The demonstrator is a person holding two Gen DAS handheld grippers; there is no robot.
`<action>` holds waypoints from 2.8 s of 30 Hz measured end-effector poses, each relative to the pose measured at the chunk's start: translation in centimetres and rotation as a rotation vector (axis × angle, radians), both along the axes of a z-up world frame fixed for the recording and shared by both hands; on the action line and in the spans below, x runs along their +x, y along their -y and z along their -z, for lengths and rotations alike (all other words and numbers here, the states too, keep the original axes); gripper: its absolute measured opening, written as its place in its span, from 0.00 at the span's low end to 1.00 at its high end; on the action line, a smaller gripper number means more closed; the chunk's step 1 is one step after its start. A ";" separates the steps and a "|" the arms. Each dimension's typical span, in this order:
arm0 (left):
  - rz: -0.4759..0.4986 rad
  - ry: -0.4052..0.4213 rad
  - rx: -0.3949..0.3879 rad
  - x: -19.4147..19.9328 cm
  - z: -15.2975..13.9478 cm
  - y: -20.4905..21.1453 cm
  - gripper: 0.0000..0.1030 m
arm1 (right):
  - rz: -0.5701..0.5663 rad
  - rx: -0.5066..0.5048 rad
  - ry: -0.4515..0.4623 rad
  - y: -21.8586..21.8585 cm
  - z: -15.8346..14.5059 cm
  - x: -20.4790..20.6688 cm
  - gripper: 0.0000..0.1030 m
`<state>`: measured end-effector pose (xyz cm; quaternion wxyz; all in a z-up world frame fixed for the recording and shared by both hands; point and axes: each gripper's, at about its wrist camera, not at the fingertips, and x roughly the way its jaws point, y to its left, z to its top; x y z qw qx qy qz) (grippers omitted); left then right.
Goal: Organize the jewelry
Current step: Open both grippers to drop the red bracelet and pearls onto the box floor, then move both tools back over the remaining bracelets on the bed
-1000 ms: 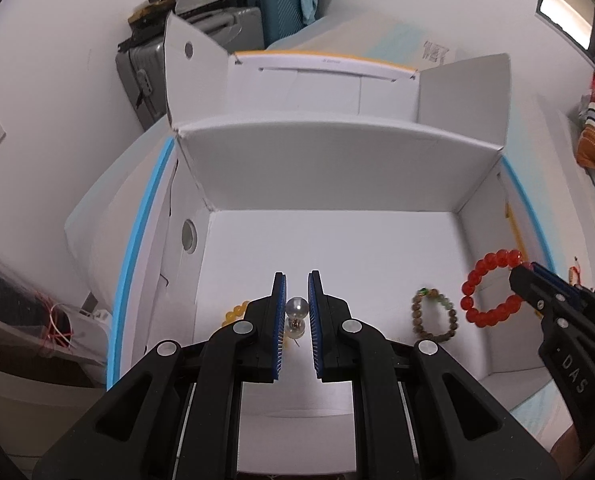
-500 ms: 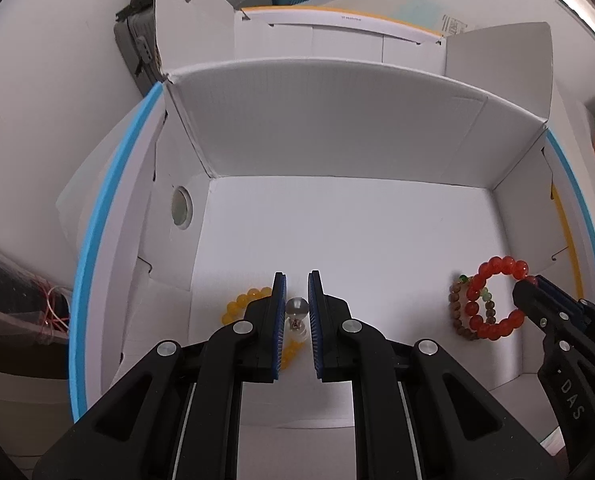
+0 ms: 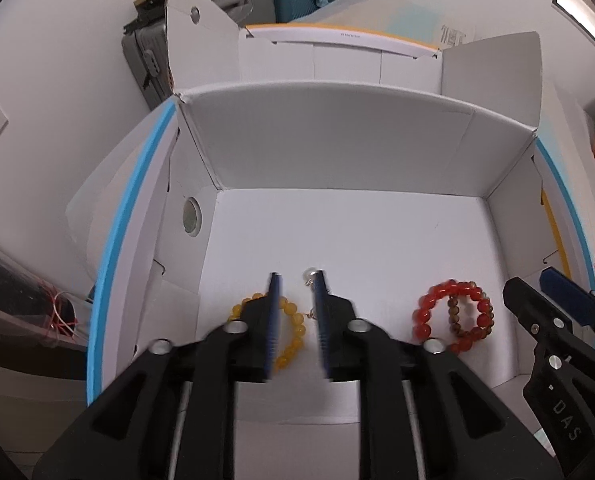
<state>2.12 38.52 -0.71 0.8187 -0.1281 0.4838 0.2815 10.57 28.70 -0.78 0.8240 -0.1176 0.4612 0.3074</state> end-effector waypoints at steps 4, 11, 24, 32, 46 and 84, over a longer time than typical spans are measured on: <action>-0.010 0.028 0.012 -0.4 -0.8 0.4 0.41 | 0.025 0.044 0.037 1.4 -1.3 0.2 0.68; -0.005 0.100 0.039 -1.0 -2.6 1.9 0.77 | 0.069 0.074 0.083 3.4 -3.2 0.5 0.81; 0.074 0.172 0.051 -0.4 -4.5 5.8 0.95 | 0.166 0.076 0.133 8.5 -5.1 0.8 0.88; 0.113 0.216 0.072 -0.1 -5.9 8.8 0.94 | 0.226 0.078 0.165 12.5 -6.3 1.1 0.88; 0.229 0.241 0.075 1.9 -7.0 15.3 0.94 | 0.342 0.070 0.193 20.8 -7.2 1.6 0.88; 0.565 0.217 -0.015 9.2 -4.2 31.2 0.94 | 0.597 0.055 0.109 39.2 -3.4 2.9 0.88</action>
